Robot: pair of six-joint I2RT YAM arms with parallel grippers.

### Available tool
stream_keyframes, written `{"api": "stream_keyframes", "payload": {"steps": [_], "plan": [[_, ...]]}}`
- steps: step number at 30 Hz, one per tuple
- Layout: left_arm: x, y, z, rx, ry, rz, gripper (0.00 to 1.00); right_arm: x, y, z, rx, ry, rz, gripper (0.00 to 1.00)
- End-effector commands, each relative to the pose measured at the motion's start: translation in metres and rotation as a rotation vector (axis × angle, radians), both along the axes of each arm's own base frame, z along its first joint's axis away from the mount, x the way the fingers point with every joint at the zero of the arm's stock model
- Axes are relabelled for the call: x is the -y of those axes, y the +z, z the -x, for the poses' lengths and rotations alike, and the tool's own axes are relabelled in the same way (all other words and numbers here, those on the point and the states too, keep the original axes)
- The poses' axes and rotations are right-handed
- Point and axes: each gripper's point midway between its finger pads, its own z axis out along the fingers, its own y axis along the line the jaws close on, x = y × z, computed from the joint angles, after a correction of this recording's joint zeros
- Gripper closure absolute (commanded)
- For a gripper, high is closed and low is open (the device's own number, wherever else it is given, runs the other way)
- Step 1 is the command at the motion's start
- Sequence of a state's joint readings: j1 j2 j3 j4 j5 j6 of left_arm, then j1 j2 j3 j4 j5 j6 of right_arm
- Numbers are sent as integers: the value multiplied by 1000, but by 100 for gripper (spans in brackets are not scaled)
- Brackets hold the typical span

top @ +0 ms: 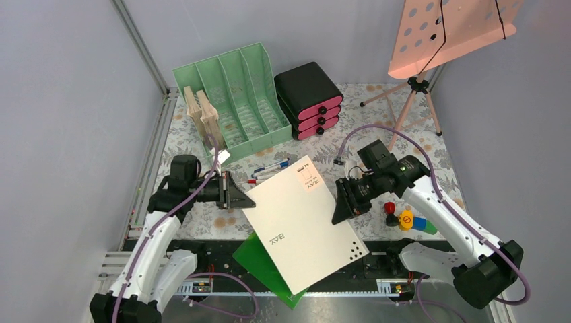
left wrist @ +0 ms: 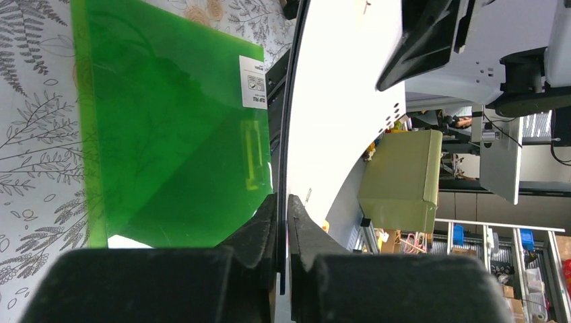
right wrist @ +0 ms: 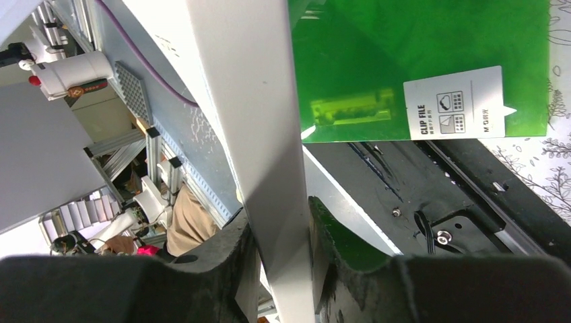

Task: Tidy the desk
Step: Pick up the folder from the center of the board.

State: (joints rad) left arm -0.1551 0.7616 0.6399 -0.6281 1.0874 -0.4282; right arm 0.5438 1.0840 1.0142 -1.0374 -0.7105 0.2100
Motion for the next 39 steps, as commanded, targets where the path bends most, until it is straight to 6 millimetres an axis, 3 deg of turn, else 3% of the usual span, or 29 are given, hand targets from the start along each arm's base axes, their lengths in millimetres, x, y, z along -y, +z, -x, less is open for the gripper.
{"api": "stream_keyframes", "payload": {"steps": [1,11,14,17,19,27,39], "plan": [[10,48,5,133,-86,90,100,15,-15,-19,25,-103,153,100],[14,57,15,146,-120,102,100,24,-9,-30,99,-118,203,98],[14,60,13,152,-107,96,100,26,-9,-33,116,-124,220,80],[14,67,7,175,-76,89,100,30,-9,-37,138,-141,239,44],[13,74,1,204,-43,82,100,33,-8,-38,150,-155,252,28],[15,105,-14,279,17,123,100,60,-1,-45,269,-230,351,2],[11,121,-24,303,92,90,100,77,-2,-55,341,-340,416,1]]}}
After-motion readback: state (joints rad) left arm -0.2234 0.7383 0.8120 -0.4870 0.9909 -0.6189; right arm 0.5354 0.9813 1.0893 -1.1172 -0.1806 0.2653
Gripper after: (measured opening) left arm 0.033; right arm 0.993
